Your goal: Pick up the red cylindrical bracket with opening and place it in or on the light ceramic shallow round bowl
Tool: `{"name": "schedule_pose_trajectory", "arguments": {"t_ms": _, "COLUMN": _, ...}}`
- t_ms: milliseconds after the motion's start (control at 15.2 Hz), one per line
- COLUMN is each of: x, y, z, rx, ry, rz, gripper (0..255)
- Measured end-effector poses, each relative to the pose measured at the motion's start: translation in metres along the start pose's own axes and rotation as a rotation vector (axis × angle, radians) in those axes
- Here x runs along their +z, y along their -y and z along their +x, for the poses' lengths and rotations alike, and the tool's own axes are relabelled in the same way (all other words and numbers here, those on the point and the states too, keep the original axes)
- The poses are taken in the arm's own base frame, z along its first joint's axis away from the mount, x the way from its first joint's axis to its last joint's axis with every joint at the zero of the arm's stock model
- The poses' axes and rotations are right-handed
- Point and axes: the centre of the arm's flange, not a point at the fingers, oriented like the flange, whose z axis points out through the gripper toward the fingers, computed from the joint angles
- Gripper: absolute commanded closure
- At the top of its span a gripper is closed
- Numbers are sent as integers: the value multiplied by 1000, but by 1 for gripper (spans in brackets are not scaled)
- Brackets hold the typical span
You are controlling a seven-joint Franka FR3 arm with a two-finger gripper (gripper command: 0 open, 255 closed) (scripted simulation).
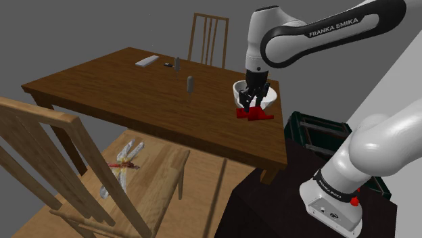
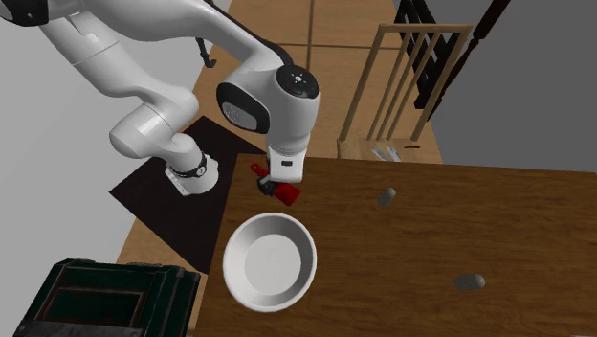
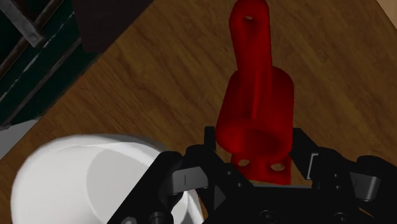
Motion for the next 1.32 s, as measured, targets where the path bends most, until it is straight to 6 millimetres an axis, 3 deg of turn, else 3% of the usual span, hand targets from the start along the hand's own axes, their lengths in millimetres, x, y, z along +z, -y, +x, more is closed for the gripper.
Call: {"name": "schedule_pose_trajectory", "arguments": {"t_ms": 1320, "x": -105, "y": -14, "z": -9, "rx": 0, "ry": 0, "rz": 0, "gripper": 255}}
